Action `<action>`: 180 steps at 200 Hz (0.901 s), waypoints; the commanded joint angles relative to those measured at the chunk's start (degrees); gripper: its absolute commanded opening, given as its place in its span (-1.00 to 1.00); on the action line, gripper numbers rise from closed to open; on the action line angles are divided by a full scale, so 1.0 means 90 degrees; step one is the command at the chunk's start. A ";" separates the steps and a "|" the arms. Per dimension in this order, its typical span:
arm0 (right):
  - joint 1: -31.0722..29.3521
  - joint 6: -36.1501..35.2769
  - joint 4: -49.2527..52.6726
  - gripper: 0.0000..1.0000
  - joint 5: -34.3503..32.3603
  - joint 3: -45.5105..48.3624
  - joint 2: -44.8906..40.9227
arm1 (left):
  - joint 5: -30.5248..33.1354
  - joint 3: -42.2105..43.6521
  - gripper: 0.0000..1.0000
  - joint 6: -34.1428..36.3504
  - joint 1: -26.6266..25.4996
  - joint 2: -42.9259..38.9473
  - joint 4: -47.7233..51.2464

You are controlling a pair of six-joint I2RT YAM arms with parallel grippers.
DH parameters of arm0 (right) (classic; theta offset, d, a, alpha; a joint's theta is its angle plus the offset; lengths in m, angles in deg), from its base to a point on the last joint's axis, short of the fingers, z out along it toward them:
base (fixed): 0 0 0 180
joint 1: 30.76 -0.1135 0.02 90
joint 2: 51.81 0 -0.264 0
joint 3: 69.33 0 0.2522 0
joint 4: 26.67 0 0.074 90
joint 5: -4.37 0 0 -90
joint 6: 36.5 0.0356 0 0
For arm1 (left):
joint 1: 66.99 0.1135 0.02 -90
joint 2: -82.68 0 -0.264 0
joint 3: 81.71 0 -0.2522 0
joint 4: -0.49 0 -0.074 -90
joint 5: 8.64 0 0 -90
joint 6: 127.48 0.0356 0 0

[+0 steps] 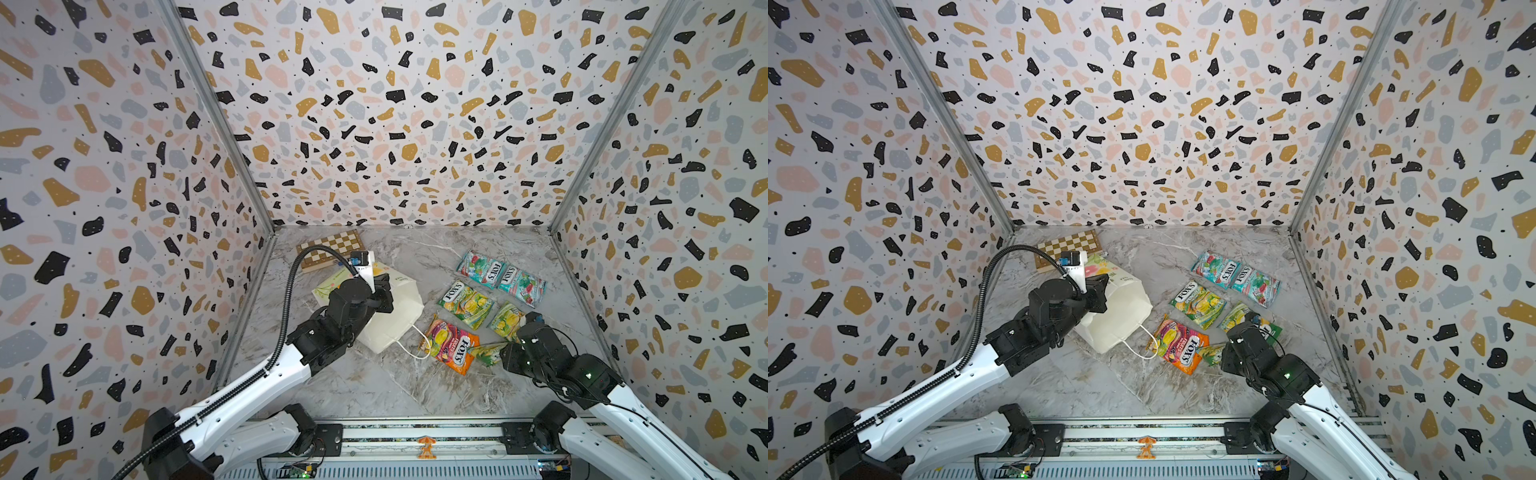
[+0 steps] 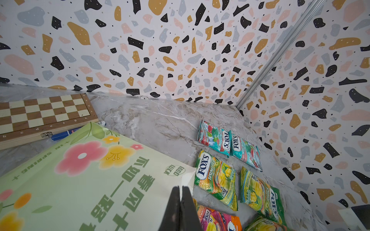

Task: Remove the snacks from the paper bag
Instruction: 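Lower the green packet beside the orange packet and open the right gripper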

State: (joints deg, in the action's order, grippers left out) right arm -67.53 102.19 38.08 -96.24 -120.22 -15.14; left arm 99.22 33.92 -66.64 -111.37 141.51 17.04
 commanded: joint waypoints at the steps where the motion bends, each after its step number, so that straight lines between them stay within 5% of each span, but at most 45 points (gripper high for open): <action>1: -0.0087 0.0370 0.0465 -0.03 -0.0565 -0.0271 -0.0156 | -0.0037 -0.0090 -1.00 0.0065 -0.0010 -0.0120 -0.0191; 74: -0.0186 0.1070 0.0950 0.13 -0.1609 -0.0917 -0.0638 | -0.0025 -0.0106 -1.00 0.0089 -0.0010 -0.0133 -0.0193; 180: -0.0099 -0.0647 -0.1392 0.22 -0.1481 -0.0318 0.0021 | -0.0058 -0.0470 -1.00 0.0301 -0.0010 -0.0063 -0.0144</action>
State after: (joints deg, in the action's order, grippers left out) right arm -68.91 102.10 32.52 -109.00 -124.61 -17.33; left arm 99.22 33.57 -65.53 -111.37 140.79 17.30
